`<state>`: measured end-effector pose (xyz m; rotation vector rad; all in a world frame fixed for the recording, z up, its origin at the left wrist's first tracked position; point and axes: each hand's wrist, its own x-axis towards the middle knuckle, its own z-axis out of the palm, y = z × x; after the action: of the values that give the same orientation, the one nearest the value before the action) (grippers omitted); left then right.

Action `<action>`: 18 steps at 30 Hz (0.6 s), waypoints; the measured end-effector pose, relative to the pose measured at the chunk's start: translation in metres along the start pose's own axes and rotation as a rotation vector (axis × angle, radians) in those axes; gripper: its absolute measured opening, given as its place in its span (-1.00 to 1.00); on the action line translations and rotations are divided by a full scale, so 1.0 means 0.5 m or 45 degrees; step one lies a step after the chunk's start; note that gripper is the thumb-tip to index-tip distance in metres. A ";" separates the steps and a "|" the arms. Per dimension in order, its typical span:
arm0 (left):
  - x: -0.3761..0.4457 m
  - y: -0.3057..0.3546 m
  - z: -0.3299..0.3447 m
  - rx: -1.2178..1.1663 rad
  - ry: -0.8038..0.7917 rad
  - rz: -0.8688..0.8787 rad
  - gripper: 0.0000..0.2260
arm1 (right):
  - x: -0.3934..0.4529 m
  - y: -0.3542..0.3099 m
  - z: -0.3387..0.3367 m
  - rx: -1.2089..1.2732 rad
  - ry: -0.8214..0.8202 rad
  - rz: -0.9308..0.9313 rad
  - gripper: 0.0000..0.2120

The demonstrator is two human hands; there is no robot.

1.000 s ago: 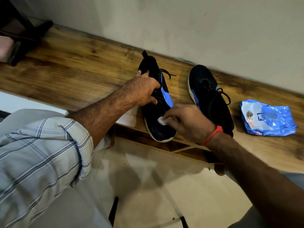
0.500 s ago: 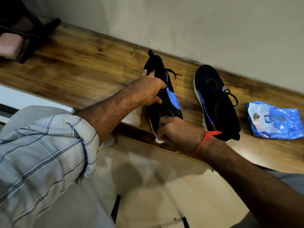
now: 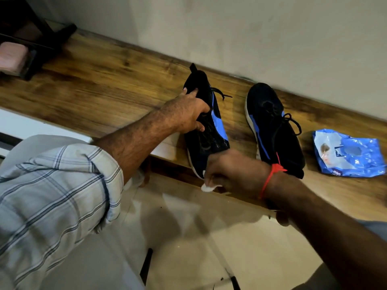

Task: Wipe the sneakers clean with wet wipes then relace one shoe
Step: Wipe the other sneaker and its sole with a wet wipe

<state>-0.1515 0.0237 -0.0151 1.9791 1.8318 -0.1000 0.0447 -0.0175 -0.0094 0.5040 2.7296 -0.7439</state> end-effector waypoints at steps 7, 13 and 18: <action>0.029 -0.028 0.004 0.048 -0.093 0.161 -0.69 | -0.030 0.063 -0.038 0.386 0.668 0.506 -0.90; 0.045 -0.044 0.021 0.104 -0.143 0.276 -0.71 | -0.001 0.069 -0.001 0.213 0.815 0.336 -0.94; 0.045 -0.044 0.029 0.153 -0.090 0.391 -0.74 | 0.030 0.029 0.058 0.087 0.632 0.029 -0.96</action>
<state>-0.1667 0.0402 -0.0416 2.2844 1.4895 -0.1862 0.0416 -0.0175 -0.0450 0.8304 3.1484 -0.7956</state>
